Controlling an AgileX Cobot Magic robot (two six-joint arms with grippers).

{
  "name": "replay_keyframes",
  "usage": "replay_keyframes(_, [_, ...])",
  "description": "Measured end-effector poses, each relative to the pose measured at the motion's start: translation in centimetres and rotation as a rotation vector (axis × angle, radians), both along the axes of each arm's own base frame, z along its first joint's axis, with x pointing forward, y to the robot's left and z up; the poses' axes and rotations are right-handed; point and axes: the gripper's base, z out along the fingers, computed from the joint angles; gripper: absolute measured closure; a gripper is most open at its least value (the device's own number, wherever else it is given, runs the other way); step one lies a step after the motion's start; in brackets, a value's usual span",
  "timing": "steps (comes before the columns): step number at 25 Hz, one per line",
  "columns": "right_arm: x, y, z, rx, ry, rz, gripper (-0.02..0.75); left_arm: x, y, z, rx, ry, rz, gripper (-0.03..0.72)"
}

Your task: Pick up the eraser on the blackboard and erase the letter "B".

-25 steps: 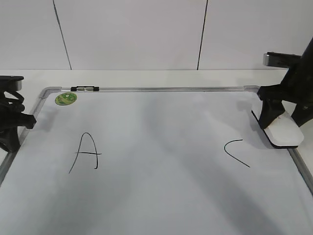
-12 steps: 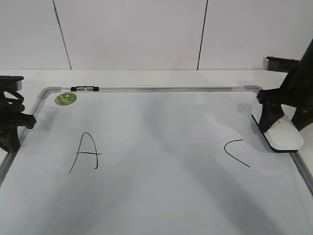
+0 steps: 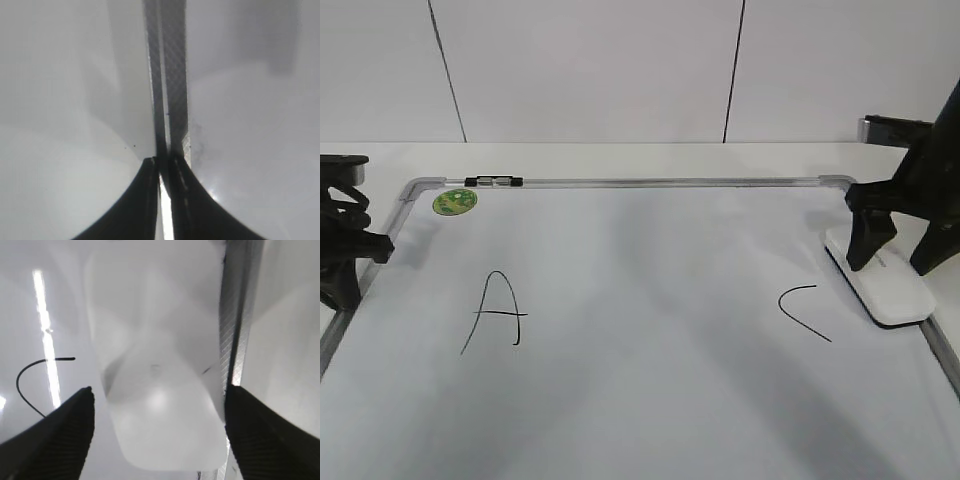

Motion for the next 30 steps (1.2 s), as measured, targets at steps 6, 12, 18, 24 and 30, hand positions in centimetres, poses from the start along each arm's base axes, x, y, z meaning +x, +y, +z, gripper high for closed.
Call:
replay_keyframes(6, [0.0, 0.0, 0.0, 0.000, 0.000, 0.000, 0.102, 0.0, 0.0, 0.0, 0.000, 0.002, 0.000, 0.654])
replay_keyframes(12, [0.7, 0.0, 1.9, 0.004, -0.018, 0.007, 0.103, 0.0, 0.0, 0.0, 0.000, 0.002, 0.000, 0.654])
replay_keyframes(18, [2.3, 0.2, 5.5, 0.026, -0.142, -0.011, 0.133, 0.0, 0.0, 0.1, 0.000, 0.004, 0.000, 0.647])
replay_keyframes(24, [1.3, 0.4, 8.3, 0.046, -0.202, -0.019, 0.155, 0.5, 0.0, 0.4, 0.004, 0.028, -0.023, 0.582])
replay_keyframes(30, [-0.1, 0.4, 11.3, 0.047, -0.278, -0.017, 0.155, 1.5, -0.1, 1.8, 0.003, 0.039, -0.029, 0.438])
